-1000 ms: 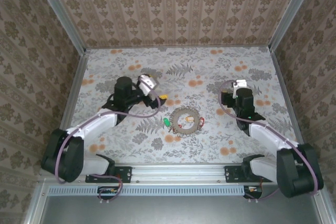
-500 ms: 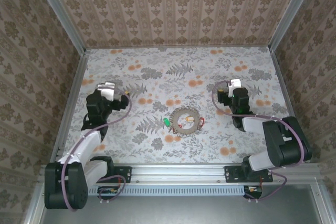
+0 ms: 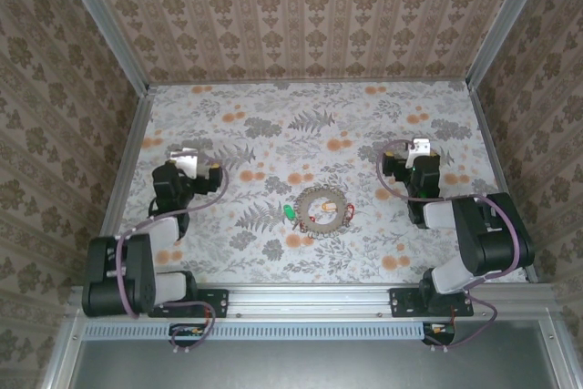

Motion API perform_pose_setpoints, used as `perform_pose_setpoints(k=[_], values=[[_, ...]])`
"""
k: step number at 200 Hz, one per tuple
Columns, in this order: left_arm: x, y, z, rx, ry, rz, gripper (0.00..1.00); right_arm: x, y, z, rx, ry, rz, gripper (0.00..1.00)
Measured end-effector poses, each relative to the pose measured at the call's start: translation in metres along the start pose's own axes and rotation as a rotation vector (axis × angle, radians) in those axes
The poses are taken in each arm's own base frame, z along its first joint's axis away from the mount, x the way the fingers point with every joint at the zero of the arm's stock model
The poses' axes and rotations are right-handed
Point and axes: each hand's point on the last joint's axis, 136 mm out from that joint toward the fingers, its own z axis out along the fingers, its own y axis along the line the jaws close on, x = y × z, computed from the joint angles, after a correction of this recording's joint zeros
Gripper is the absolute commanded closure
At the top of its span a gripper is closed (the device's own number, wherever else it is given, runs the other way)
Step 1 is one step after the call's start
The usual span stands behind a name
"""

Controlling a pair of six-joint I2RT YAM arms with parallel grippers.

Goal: Put the keys on the keyring

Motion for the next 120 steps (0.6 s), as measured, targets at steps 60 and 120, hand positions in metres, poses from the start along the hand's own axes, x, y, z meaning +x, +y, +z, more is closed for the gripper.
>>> perform_pose_setpoints(k=[60,120], values=[[0.025,0.009,0.019,-0.001,-0.001,-0.014,0.00,0.000,-0.001,0.000,0.003,0.001,0.008,0.00],[0.001,0.025,0.033,-0.141,-0.004,-0.003,0.00,0.000,-0.001,0.000,0.003,0.001,0.008,0.00]])
